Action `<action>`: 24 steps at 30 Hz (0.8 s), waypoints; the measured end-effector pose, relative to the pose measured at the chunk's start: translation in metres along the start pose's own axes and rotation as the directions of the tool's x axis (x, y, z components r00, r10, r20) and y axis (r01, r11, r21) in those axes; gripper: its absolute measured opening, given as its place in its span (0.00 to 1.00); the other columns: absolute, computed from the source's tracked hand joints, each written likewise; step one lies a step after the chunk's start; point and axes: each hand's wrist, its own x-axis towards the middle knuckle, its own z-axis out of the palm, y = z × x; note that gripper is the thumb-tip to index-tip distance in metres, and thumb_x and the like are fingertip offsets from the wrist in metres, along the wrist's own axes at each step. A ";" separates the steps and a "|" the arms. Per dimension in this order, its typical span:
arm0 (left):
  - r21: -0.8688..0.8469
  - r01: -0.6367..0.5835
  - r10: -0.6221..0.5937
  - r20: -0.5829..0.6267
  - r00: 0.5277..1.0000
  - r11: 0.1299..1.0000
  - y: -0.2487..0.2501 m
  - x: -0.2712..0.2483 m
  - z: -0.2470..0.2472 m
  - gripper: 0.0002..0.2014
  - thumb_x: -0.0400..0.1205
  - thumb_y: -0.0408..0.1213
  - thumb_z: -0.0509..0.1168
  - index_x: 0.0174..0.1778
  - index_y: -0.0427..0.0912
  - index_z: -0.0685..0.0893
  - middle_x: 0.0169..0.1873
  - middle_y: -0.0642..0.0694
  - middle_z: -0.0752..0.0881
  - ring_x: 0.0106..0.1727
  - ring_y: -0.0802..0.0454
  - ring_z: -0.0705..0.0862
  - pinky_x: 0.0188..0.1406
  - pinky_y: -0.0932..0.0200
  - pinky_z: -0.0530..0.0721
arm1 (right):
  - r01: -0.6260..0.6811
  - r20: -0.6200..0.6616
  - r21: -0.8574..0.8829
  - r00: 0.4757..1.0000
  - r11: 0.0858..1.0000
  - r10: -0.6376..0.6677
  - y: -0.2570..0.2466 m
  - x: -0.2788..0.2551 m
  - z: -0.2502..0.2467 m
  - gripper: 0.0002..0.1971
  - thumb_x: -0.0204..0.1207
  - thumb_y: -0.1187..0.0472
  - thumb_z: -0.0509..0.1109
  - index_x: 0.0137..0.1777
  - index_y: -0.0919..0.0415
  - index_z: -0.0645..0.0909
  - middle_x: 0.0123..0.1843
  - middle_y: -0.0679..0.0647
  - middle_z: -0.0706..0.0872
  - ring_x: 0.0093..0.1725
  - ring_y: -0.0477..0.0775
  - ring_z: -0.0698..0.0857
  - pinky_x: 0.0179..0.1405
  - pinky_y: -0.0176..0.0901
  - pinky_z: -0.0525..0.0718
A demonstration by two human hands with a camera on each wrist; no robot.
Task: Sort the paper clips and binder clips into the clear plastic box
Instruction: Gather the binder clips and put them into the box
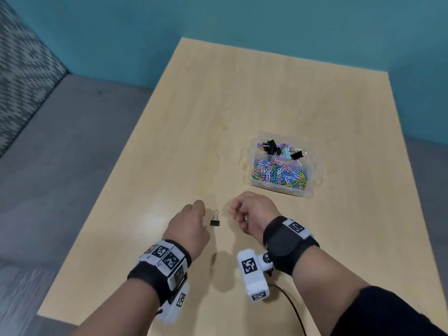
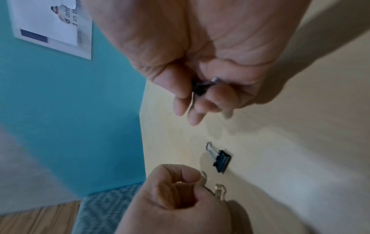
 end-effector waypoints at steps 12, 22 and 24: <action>-0.607 0.217 -0.311 -0.053 0.949 0.765 -0.030 -0.009 -0.002 0.12 0.68 0.29 0.68 0.42 0.49 0.77 0.38 0.47 0.85 0.37 0.47 0.84 0.36 0.51 0.82 | 0.386 0.330 -0.918 0.870 0.091 -0.367 0.020 -0.003 0.044 0.13 0.78 0.53 0.60 0.52 0.55 0.59 0.42 0.55 0.80 0.36 0.63 0.79 0.33 0.52 0.77; -0.448 -0.091 0.036 -0.129 0.991 0.890 0.068 0.058 -0.064 0.12 0.69 0.28 0.66 0.43 0.49 0.78 0.33 0.47 0.84 0.32 0.49 0.80 0.32 0.56 0.76 | 0.412 0.361 -0.898 0.889 0.151 -0.282 0.001 -0.020 -0.006 0.16 0.71 0.62 0.61 0.59 0.59 0.65 0.45 0.64 0.84 0.43 0.68 0.83 0.38 0.54 0.80; -0.336 -0.162 0.124 -0.131 0.984 0.928 0.106 0.086 -0.071 0.11 0.69 0.29 0.66 0.44 0.47 0.79 0.35 0.49 0.84 0.35 0.49 0.81 0.33 0.56 0.77 | 0.375 0.275 -0.835 0.918 0.401 -0.287 -0.003 -0.026 -0.028 0.11 0.72 0.59 0.59 0.54 0.57 0.73 0.47 0.63 0.85 0.43 0.65 0.82 0.39 0.50 0.79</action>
